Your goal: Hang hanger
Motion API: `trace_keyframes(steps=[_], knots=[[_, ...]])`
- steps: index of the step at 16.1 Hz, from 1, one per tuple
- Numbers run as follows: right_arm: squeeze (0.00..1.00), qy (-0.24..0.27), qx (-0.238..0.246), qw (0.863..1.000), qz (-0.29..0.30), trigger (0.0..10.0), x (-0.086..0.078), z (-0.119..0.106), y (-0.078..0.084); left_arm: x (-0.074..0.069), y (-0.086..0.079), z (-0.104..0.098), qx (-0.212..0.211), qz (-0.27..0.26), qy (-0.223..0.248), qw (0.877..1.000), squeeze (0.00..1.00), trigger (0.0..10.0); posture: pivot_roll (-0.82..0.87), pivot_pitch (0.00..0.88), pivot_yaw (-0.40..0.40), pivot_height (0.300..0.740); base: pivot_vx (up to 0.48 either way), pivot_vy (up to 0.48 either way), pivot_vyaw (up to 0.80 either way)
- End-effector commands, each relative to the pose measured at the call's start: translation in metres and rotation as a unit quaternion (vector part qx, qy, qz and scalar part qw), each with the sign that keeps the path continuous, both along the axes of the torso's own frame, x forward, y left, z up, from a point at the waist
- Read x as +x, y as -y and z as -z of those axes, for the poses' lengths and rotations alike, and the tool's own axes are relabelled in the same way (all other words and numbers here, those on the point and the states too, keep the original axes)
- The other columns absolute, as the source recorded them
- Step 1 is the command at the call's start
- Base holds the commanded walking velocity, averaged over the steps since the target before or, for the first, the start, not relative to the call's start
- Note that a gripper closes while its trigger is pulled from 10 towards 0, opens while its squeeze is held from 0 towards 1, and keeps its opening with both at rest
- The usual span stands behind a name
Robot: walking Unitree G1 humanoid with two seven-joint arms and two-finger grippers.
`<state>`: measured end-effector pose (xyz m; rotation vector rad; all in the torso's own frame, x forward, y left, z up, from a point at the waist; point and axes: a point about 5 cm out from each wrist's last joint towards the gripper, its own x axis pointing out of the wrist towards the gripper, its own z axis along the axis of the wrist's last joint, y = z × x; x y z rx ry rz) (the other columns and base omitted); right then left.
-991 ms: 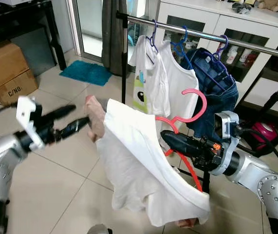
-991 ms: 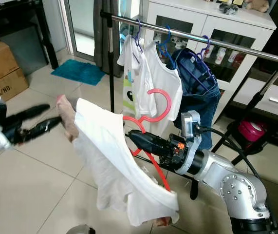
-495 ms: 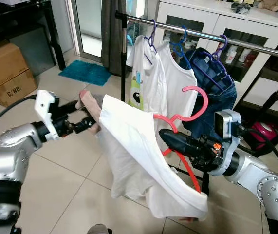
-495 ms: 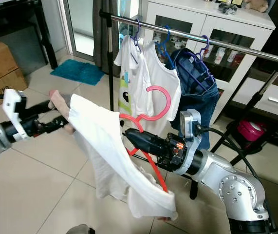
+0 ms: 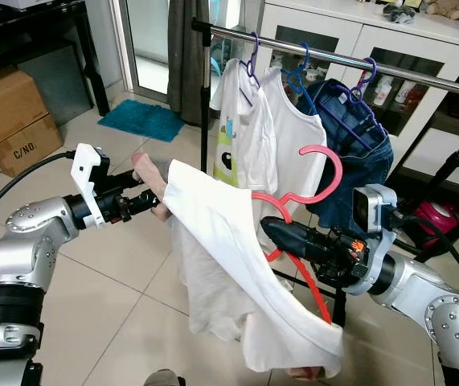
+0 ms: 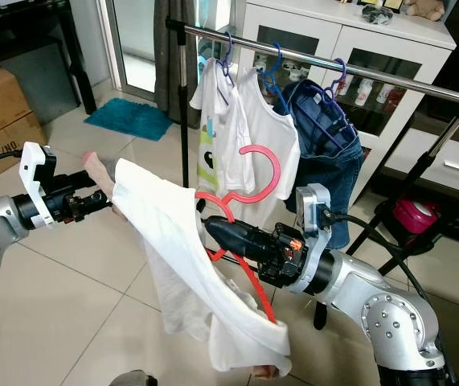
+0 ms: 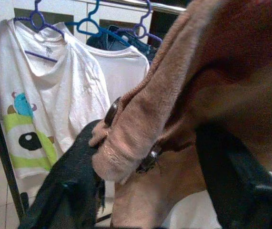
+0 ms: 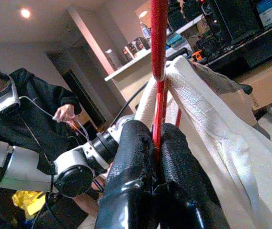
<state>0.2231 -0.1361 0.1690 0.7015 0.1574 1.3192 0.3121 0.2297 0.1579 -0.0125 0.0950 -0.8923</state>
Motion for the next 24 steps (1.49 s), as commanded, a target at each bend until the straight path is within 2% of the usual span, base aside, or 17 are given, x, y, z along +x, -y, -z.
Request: trace_keyframes(steps=[1,12,17,20,22,24], knots=[[0.00,0.011,0.008,1.000,-0.006,10.0,-0.002,-0.006,-0.001,0.002,0.005,-0.004,0.008,0.013,0.011,1.000,0.00,0.0,0.00,0.000,-0.024,0.740,0.000,0.000,0.00],[0.00,0.009,0.000,1.000,-0.008,10.0,-0.001,-0.006,0.000,-0.005,0.005,0.000,-0.013,0.019,0.005,1.000,0.00,0.0,-0.01,0.000,-0.033,0.740,0.000,0.000,0.00],[0.00,0.010,-0.001,1.000,-0.007,10.0,0.000,-0.007,0.000,-0.006,-0.001,0.000,-0.023,-0.001,0.013,1.000,0.00,0.0,-0.01,0.000,-0.033,0.740,0.000,0.000,0.00],[0.00,0.009,-0.005,1.000,0.013,10.0,0.003,-0.006,0.002,-0.009,-0.019,-0.007,-0.072,-0.070,0.035,0.994,0.00,0.0,-0.01,0.000,-0.029,0.740,0.000,0.000,0.00],[0.00,0.009,-0.007,1.000,0.019,10.0,0.003,-0.005,0.003,-0.010,-0.025,-0.007,-0.084,-0.090,0.038,0.992,0.00,0.0,-0.01,0.000,-0.029,0.740,0.000,0.000,0.00],[0.00,0.009,-0.007,0.999,0.031,10.0,0.006,-0.004,0.006,-0.013,-0.040,-0.008,-0.109,-0.147,0.050,0.982,0.00,0.0,0.00,0.000,-0.034,0.740,0.000,0.000,0.00]])
